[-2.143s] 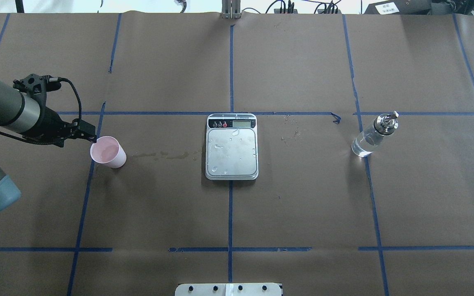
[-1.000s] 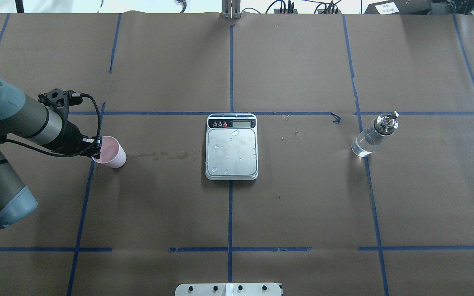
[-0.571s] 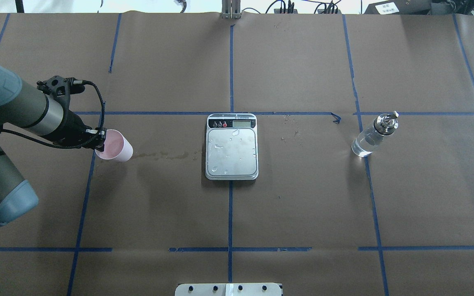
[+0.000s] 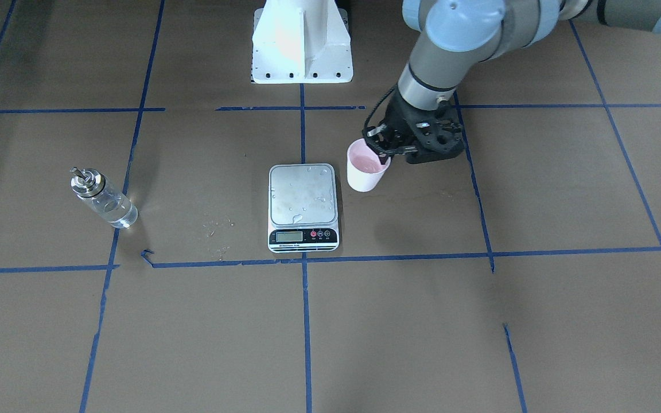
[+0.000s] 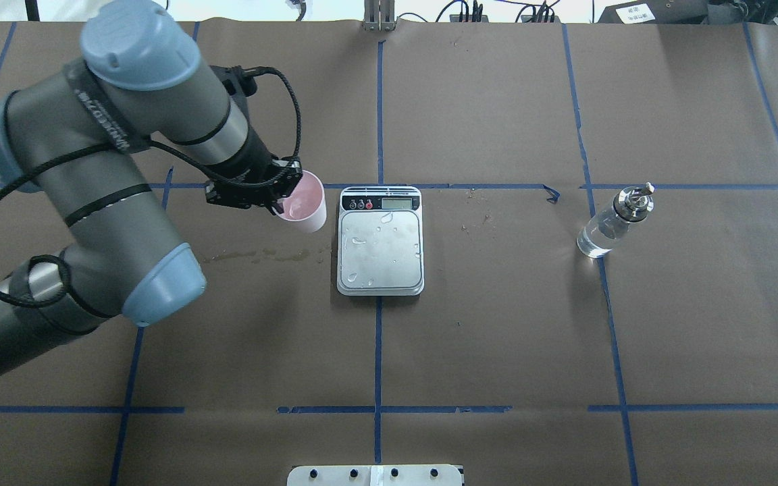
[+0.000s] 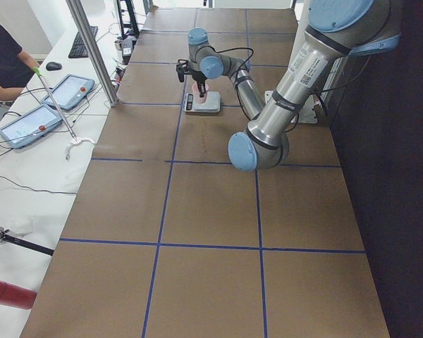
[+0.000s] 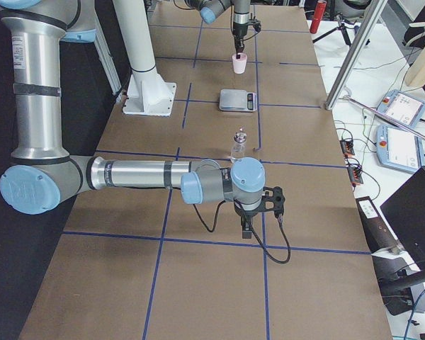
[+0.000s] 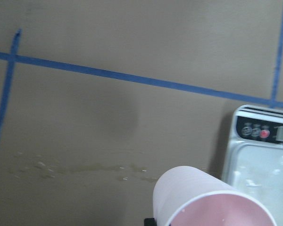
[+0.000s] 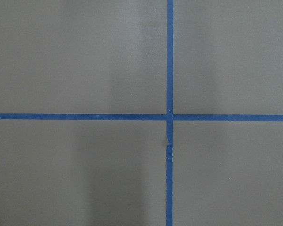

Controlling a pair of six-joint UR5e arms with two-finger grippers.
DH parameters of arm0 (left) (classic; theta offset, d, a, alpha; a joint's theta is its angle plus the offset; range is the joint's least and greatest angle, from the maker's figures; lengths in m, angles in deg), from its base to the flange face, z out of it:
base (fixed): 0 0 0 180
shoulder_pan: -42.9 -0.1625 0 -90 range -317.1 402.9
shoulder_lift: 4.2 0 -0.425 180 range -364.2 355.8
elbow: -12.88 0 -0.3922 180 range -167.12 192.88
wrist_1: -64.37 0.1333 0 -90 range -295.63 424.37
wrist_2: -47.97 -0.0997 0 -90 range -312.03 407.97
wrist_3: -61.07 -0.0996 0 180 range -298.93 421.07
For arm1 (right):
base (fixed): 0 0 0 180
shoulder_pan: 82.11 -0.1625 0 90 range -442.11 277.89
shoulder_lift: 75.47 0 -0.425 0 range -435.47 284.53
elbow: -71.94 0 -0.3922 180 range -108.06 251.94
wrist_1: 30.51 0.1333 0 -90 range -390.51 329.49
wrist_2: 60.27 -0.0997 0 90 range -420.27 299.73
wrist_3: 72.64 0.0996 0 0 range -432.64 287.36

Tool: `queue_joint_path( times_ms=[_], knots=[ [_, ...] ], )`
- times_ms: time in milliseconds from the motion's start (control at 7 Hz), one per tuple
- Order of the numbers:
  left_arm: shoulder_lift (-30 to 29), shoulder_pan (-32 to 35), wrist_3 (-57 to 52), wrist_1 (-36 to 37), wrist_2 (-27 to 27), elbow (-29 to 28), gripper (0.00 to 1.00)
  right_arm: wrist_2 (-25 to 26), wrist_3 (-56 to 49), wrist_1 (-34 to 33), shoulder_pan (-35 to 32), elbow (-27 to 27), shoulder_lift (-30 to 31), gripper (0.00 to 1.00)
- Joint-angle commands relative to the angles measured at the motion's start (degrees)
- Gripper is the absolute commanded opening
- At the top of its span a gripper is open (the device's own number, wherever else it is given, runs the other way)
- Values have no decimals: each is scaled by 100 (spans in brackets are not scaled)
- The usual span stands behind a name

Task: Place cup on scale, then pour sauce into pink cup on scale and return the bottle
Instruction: 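Carry the pink cup with the left gripper onto the scale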

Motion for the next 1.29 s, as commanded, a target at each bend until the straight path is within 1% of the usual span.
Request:
queue_joint_path(
  times_ms=[0,143,286,857,1000,1143],
  knots=[
    [-372,-610,901,-693,-501,-587,0,5,8,-4,-1,7,-12,100],
    [-486,-629,930,-855,-512,-868,0,5,8,-13,-1,7,-30,100],
    [-565,-638,922,-865,-512,-1019,0,5,8,-13,-1,7,-48,100],
    [-636,-708,869,-935,-512,-1258,0,-12,8,-22,-1,7,-92,100],
    [-636,-708,860,-944,-512,-1293,0,-99,8,-13,-1,16,-92,100],
    [-619,-708,860,-1057,-512,-1302,14,-117,8,-13,-1,16,-92,100]
  ],
)
